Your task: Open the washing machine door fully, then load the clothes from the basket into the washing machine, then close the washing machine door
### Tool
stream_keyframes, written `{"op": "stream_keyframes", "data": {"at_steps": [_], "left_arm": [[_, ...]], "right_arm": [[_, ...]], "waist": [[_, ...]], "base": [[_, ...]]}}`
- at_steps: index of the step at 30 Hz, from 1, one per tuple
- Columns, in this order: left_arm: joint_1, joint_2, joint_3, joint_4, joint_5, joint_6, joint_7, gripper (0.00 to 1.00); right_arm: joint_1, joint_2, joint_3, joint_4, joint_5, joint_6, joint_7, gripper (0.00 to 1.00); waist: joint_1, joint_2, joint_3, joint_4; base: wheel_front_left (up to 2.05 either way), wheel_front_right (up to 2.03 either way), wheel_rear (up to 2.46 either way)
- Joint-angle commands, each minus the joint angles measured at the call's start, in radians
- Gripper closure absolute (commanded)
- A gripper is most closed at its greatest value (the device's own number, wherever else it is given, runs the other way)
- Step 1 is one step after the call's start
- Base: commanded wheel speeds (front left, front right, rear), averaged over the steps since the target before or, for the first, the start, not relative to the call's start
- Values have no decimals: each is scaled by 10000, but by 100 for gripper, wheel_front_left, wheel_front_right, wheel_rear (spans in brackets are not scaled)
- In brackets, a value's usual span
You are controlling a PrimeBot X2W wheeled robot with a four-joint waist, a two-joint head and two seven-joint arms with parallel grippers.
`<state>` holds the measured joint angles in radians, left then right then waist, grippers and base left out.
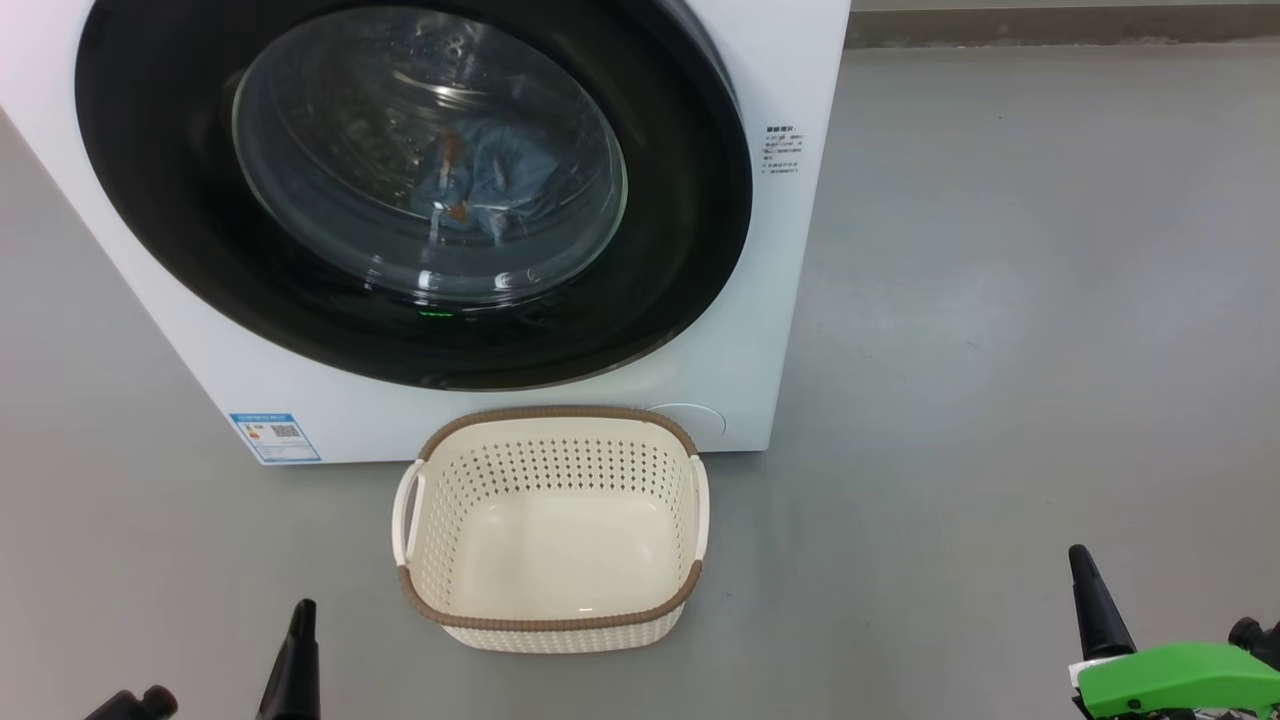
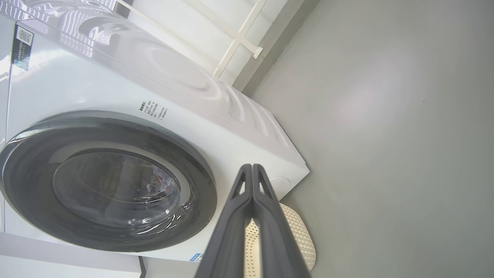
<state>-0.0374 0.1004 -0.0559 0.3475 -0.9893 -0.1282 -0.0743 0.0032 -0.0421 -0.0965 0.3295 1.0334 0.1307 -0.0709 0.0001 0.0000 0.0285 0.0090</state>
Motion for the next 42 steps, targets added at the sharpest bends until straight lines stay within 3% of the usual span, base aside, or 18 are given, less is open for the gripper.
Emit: {"op": "stream_keyframes", "data": {"at_steps": [1,42], "left_arm": [[-414,46,300,-336,-349,-6,70,100],[-661,-283,1204,-755,-4402,-18,1264,100]], "right_arm": [[-565,-119,79,-308,379,0,82,100],[-988,-95,-105,-638,4055,0,1295,100]], "waist": [[0,0,-9,-3],[0,0,-195,-63]], "base": [[0,0,0],[0,0,0]]}}
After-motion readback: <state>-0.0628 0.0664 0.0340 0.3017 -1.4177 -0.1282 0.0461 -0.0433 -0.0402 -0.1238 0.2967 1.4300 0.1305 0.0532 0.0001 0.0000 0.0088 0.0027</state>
